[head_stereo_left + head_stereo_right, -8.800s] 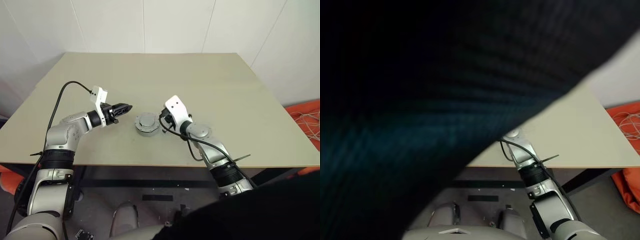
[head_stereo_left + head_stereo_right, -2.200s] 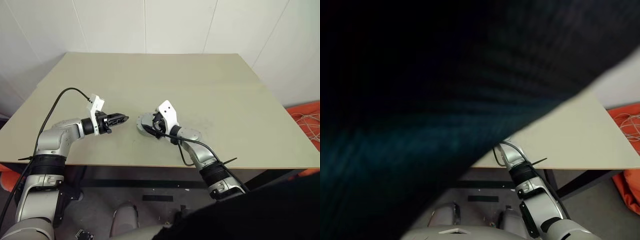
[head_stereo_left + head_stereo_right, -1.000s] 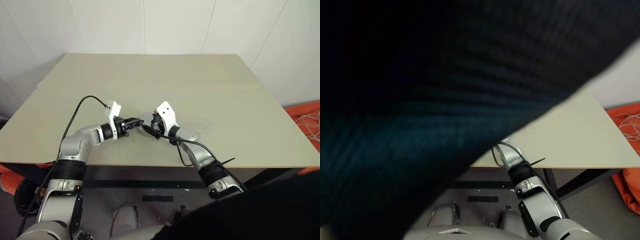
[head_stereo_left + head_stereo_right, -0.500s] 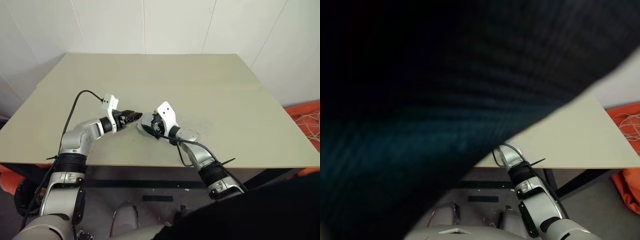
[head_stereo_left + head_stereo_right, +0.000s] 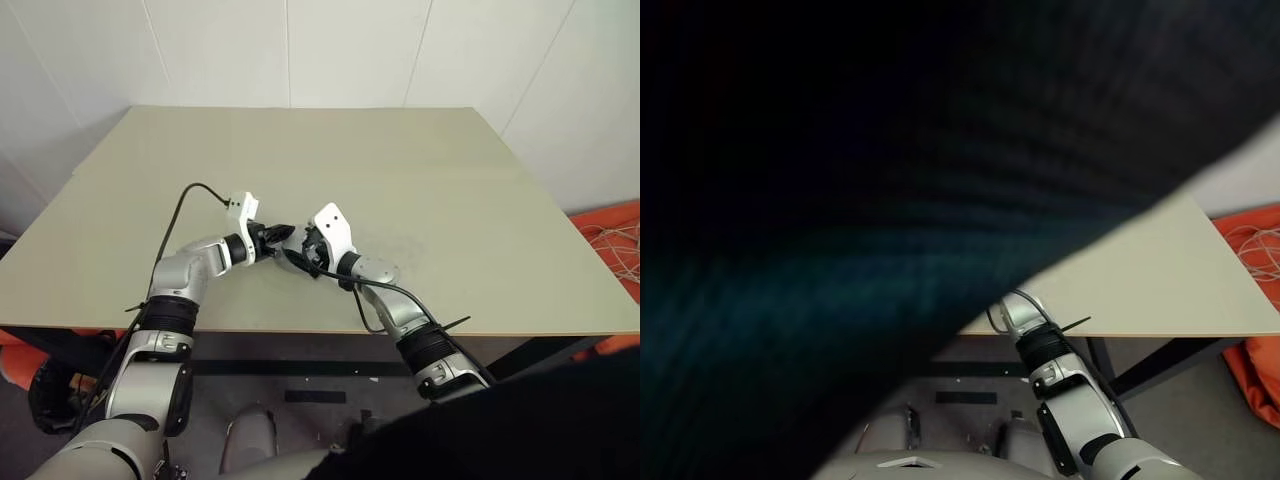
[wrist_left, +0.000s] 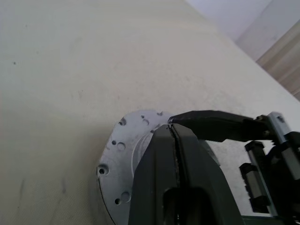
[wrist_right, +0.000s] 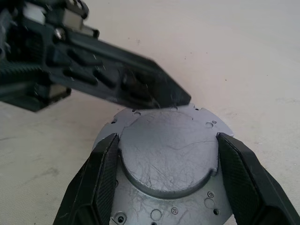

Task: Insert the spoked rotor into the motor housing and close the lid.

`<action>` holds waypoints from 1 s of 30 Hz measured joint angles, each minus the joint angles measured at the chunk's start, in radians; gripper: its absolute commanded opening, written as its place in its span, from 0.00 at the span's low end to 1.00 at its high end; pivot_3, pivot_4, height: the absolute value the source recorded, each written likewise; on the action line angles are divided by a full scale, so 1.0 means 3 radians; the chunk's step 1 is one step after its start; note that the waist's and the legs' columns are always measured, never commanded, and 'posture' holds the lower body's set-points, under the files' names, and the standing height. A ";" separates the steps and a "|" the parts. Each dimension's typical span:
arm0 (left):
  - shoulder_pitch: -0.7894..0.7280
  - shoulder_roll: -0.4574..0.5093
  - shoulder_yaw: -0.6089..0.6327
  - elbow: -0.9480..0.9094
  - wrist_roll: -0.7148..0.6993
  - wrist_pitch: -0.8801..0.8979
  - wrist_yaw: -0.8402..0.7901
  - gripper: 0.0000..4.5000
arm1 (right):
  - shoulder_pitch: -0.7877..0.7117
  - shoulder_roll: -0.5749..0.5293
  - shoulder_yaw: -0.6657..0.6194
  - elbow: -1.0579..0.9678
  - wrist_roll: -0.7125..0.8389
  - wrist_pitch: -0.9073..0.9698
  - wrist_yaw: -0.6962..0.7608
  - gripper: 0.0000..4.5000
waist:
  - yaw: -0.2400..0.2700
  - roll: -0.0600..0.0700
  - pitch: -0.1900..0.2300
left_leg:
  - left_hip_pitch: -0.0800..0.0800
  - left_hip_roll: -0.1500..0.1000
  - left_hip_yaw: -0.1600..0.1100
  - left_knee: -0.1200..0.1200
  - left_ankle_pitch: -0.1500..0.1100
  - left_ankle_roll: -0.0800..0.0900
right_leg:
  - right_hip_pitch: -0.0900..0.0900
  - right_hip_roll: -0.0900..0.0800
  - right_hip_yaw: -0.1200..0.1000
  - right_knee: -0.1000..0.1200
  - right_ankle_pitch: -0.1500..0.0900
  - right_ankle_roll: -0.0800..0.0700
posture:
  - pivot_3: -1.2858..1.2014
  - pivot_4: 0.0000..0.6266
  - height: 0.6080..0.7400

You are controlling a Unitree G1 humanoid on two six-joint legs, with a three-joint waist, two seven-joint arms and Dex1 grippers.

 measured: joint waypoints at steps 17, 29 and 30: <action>-0.0196 0.0131 0.0021 0.0030 -0.0042 0.0590 0.0018 0.01 | 0.0000 -0.0002 0.0000 -0.0003 0.0000 0.0011 -0.0005 0.71 | 0.0001 0.0001 -0.0002 | 0.0003 -0.0002 0.0000 -0.0007 0.0000 0.0000 | 0.0002 0.0000 0.0000 -0.0002 0.0000 0.0000 | 0.52 0.00 1.00; -0.0182 0.0166 -0.0069 -0.0077 -0.0047 0.0771 -0.0059 0.01 | -0.0005 -0.0002 -0.0002 -0.0003 0.0000 0.0034 -0.0009 0.71 | 0.0001 0.0002 -0.0002 | 0.0004 -0.0003 -0.0001 -0.0010 0.0000 0.0000 | 0.0002 -0.0001 0.0000 -0.0005 0.0000 0.0001 | 0.52 0.00 1.00; -0.0185 0.0167 -0.0072 -0.0076 -0.0044 0.0773 -0.0057 0.01 | -0.0006 -0.0003 -0.0002 -0.0003 0.0000 0.0035 -0.0009 0.71 | 0.0001 0.0002 -0.0002 | 0.0004 -0.0003 -0.0001 -0.0010 0.0000 0.0000 | 0.0002 -0.0001 0.0000 -0.0005 -0.0001 0.0001 | 0.52 0.00 1.00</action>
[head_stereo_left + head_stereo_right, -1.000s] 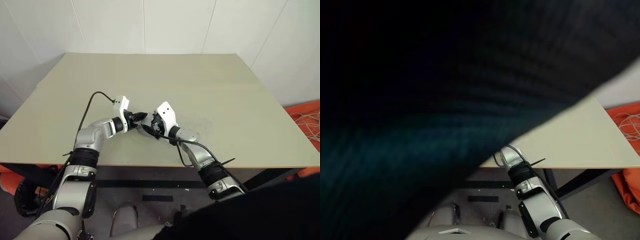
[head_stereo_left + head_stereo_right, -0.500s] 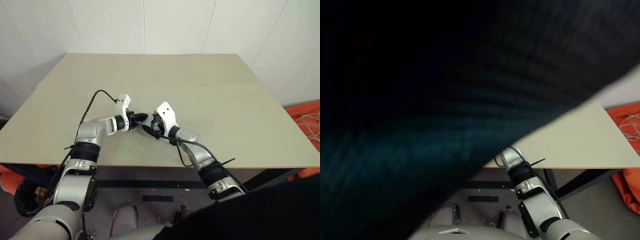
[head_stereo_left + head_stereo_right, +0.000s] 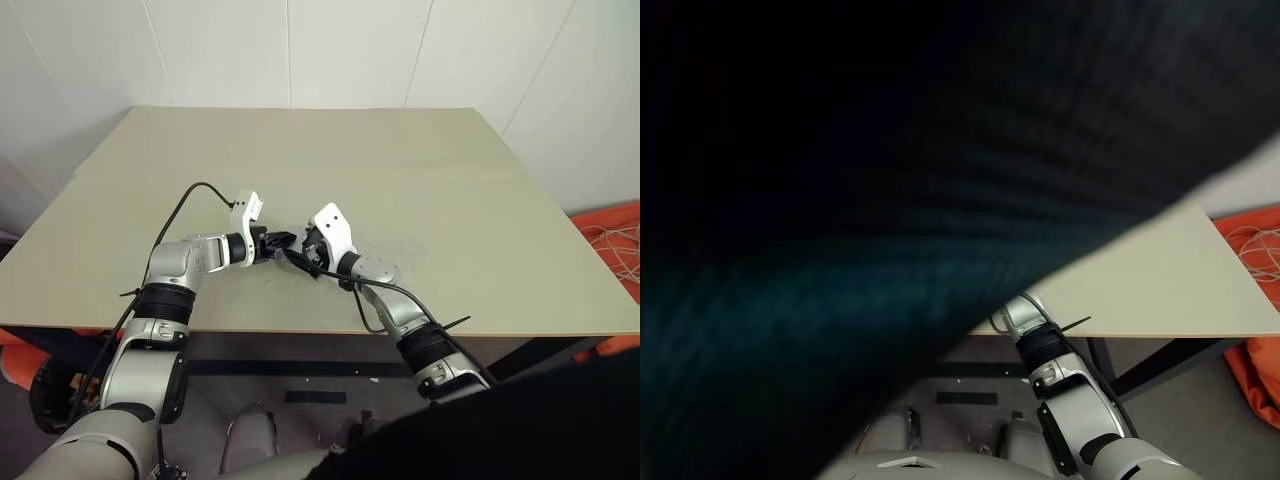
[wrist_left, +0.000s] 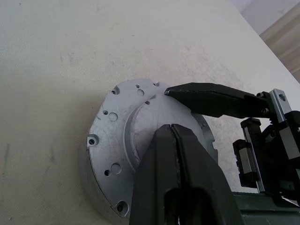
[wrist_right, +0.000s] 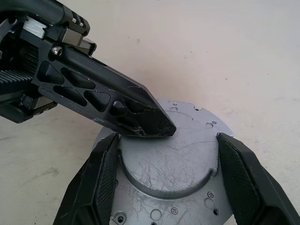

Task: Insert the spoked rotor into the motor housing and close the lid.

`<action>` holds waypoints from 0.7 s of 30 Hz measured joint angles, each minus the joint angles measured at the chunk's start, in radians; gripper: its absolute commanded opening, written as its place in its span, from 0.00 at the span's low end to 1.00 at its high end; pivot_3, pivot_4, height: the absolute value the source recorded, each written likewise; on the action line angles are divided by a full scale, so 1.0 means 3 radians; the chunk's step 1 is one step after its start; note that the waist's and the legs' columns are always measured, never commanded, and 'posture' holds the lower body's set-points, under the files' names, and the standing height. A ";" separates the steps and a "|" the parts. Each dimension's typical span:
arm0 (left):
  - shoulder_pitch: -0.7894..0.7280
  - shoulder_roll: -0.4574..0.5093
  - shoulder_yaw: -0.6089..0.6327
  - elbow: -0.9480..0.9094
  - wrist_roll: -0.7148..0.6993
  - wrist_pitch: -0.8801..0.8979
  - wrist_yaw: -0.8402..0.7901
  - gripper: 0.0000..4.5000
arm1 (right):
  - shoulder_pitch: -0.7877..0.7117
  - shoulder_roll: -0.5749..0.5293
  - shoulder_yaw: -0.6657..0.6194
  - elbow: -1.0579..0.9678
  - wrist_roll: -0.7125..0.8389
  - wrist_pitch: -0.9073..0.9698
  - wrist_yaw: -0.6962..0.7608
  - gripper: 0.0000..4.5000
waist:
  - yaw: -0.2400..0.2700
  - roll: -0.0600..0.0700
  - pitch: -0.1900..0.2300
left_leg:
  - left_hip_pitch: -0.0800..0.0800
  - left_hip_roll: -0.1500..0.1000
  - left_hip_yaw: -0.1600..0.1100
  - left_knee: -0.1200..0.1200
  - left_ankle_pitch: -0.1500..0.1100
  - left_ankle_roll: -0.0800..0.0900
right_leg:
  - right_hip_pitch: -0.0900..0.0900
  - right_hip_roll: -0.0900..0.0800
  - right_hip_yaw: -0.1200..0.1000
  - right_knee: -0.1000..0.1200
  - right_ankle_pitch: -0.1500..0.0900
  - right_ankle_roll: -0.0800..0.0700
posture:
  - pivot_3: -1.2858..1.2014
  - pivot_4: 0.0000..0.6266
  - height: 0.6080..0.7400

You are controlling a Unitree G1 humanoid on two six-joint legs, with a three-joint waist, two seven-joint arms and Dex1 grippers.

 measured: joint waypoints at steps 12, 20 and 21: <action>-0.0033 0.0019 -0.0056 0.0017 0.0013 0.0006 0.0008 0.00 | -0.0003 0.0003 -0.0020 -0.0007 0.0016 0.0035 -0.0001 0.93 | 0.0000 0.0000 0.0000 | 0.0001 -0.0003 -0.0001 -0.0008 0.0000 0.0000 | 0.0000 -0.0001 0.0000 -0.0003 0.0000 0.0001 | 0.52 0.00 1.00; -0.0034 0.0019 -0.0058 0.0000 0.0012 0.0004 0.0001 0.00 | 0.0030 -0.0026 -0.0068 -0.0096 0.0036 0.0101 0.0085 0.99 | 0.0003 0.0000 -0.0001 | 0.0001 -0.0005 -0.0001 -0.0017 0.0000 0.0000 | -0.0002 -0.0001 0.0000 -0.0005 0.0000 0.0000 | 0.52 0.00 1.00; -0.0034 0.0019 -0.0059 -0.0004 0.0012 0.0004 0.0000 0.00 | 0.0043 -0.0034 -0.0069 -0.0120 0.0043 0.0107 0.0109 0.99 | 0.0003 0.0000 -0.0001 | 0.0001 -0.0005 -0.0001 -0.0018 0.0000 0.0000 | -0.0001 -0.0001 0.0000 -0.0005 0.0000 0.0000 | 0.52 0.00 1.00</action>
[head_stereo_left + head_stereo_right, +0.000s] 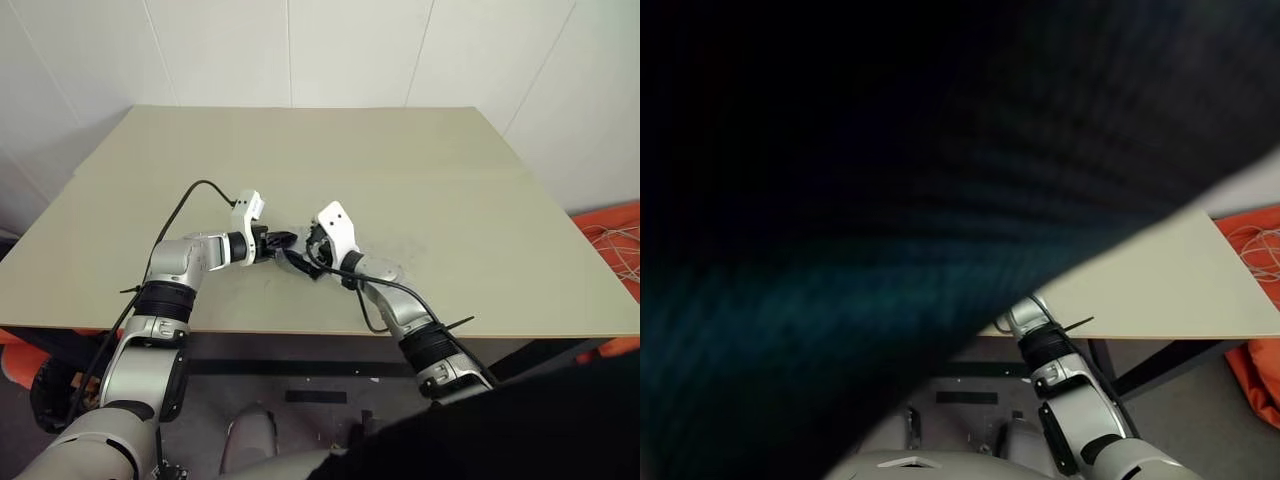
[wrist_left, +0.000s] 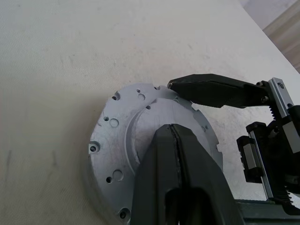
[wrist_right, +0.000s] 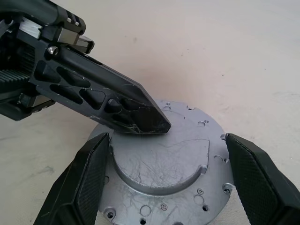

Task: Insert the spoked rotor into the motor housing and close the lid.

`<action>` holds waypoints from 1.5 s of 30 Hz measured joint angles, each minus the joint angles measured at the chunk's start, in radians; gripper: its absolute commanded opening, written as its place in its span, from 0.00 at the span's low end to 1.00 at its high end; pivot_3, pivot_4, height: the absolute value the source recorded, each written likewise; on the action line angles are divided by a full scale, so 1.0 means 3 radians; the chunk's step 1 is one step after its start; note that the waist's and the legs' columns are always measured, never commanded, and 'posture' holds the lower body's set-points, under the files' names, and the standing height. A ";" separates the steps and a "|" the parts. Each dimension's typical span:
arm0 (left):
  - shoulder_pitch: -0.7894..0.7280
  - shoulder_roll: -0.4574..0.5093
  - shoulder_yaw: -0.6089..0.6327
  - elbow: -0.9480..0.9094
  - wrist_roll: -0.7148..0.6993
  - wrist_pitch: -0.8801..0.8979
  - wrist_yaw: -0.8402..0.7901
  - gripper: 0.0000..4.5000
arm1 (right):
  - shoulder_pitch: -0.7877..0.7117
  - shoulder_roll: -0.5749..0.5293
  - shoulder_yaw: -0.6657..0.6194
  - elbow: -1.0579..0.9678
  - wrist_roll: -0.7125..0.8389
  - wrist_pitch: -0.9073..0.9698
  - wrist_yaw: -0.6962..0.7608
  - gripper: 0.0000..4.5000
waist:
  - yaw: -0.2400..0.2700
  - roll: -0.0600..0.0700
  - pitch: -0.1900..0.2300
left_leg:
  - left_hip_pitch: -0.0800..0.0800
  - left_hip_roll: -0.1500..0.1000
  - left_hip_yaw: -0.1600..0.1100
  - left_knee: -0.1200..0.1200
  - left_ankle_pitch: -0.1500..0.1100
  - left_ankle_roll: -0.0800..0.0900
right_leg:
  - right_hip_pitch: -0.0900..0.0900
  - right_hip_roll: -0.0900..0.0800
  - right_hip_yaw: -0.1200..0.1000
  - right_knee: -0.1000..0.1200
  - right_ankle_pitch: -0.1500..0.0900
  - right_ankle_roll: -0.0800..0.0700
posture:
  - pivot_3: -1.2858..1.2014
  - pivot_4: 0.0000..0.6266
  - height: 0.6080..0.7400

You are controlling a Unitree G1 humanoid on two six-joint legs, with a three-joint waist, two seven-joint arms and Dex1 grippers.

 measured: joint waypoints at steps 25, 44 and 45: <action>-0.0001 0.0019 -0.0003 -0.0011 0.0001 -0.0018 -0.0045 0.00 | -0.0526 -0.0257 -0.1757 -0.0900 0.1686 0.2802 -0.0406 0.99 | 0.0007 0.0001 0.0001 | -0.0003 -0.0001 0.0004 -0.0007 0.0003 -0.0004 | -0.0004 0.0001 0.0000 -0.0002 0.0010 -0.0017 | 0.52 0.00 1.00; 0.0043 0.0046 -0.0008 -0.0040 0.0006 -0.0083 -0.0058 0.00 | -0.0622 0.0414 -0.2758 -0.0475 0.1911 0.4436 -0.1333 0.99 | 0.0019 0.0005 -0.0001 | -0.0001 -0.0001 0.0004 -0.0020 0.0025 -0.0042 | -0.0011 0.0000 0.0000 0.0001 0.0000 0.0000 | 0.52 0.00 1.00; 0.0045 0.0053 -0.0008 -0.0040 0.0007 -0.0083 -0.0058 0.00 | -0.0619 0.0402 -0.2707 -0.0440 0.1907 0.4370 -0.1304 0.99 | 0.0017 0.0005 -0.0001 | 0.0000 -0.0001 0.0004 -0.0020 0.0026 -0.0043 | -0.0011 0.0001 0.0000 0.0002 0.0000 0.0000 | 0.52 0.00 1.00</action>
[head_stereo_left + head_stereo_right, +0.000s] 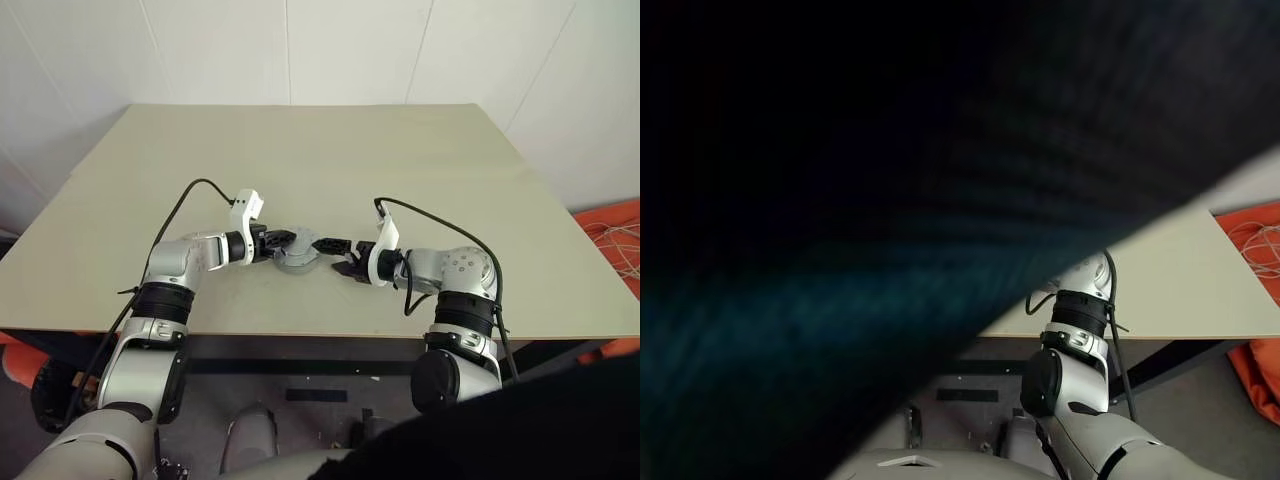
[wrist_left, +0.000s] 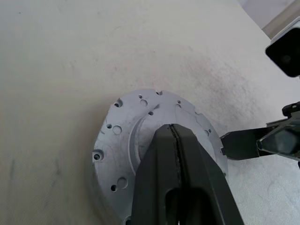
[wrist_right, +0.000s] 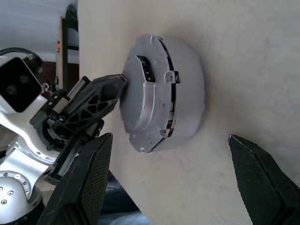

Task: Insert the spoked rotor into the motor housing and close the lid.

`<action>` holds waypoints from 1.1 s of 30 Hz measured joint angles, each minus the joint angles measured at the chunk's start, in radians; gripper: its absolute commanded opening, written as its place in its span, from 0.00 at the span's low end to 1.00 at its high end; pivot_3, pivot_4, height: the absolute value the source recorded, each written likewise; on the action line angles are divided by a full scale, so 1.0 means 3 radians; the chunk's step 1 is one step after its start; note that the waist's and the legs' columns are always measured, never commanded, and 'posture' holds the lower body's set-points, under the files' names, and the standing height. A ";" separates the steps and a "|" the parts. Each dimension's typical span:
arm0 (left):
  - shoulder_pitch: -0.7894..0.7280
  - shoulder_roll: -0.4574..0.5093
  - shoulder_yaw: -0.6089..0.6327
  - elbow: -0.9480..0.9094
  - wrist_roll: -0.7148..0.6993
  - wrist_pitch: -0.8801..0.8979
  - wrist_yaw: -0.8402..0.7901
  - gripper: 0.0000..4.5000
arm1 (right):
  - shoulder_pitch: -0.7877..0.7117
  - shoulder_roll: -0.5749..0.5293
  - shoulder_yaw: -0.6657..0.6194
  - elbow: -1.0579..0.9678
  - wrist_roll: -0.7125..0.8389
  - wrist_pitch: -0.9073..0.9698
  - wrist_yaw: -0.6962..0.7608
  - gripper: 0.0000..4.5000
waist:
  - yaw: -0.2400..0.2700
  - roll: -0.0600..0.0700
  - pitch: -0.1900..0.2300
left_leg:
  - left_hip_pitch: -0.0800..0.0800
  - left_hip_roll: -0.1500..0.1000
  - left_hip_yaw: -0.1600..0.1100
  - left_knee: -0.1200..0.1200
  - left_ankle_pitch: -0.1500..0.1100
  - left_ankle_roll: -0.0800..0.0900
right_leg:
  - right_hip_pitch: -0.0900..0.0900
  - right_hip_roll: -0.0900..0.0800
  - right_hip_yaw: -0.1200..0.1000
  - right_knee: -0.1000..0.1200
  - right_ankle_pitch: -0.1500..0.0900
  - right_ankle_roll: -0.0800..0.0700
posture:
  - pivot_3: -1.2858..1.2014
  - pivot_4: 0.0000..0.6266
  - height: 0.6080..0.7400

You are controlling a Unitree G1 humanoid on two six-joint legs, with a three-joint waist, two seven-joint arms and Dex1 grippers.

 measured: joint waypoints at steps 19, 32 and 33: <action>0.0052 0.0045 -0.0001 -0.0013 0.0055 0.0009 0.0010 0.00 | -0.0090 0.0046 0.0510 0.0663 -0.0025 -0.0939 0.0190 0.99 | -0.0029 -0.0001 -0.0002 | 0.0067 0.0006 -0.0027 0.0000 -0.0001 0.0001 | -0.0001 0.0000 -0.0025 -0.0011 -0.0001 0.0003 | 0.52 0.00 1.00; 0.0100 0.0043 0.0014 -0.0069 0.0052 0.0030 0.0012 0.00 | -0.0170 0.0090 0.0590 0.0857 -0.0012 -0.1104 0.0228 0.99 | -0.0035 -0.0001 -0.0001 | 0.0091 0.0006 -0.0030 -0.0015 -0.0004 0.0002 | -0.0006 0.0000 -0.0028 -0.0014 -0.0001 0.0003 | 0.52 0.00 1.00; 0.0100 0.0042 0.0013 -0.0073 0.0052 0.0030 0.0012 0.00 | -0.0184 0.0107 0.0604 0.0874 -0.0016 -0.1124 0.0224 0.99 | -0.0039 -0.0001 -0.0001 | 0.0091 0.0006 -0.0030 -0.0017 -0.0005 0.0001 | -0.0010 0.0000 -0.0028 -0.0014 -0.0001 0.0003 | 0.52 0.00 1.00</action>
